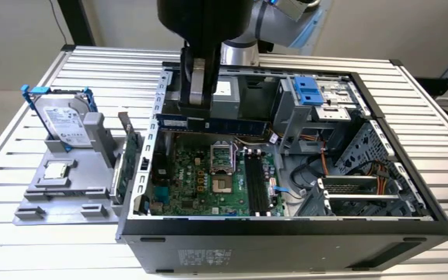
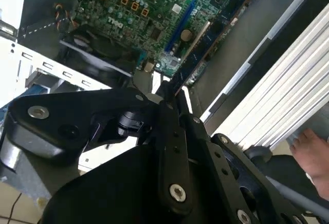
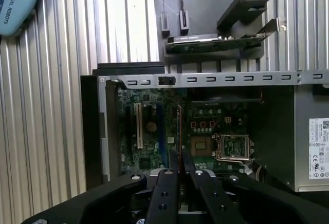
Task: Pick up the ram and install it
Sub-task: 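Pick up the ram and move it above insertion slot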
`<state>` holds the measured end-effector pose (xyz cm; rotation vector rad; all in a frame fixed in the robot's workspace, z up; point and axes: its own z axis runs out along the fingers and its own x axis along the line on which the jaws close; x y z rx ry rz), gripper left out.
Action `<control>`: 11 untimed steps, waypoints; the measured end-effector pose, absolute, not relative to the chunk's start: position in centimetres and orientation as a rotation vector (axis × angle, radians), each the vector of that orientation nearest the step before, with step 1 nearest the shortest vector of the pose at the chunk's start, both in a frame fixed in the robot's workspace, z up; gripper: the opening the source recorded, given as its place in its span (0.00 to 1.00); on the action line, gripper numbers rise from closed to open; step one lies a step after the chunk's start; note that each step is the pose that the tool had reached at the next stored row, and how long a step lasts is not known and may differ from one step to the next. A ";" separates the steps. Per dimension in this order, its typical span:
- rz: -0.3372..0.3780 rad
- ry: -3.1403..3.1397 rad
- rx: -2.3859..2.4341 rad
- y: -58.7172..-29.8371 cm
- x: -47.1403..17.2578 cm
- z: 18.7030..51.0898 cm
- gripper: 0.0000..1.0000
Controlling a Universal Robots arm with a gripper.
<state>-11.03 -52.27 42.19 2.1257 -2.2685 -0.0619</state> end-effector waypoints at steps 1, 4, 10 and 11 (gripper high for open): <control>-0.062 -2.269 2.125 -52.2 -10.8 42.2 0.00; -0.062 -2.270 2.124 -51.9 -10.3 42.1 0.00; -0.062 -2.271 2.123 -51.1 -9.3 41.9 0.00; -0.062 -2.271 2.123 -51.0 -9.1 41.8 0.00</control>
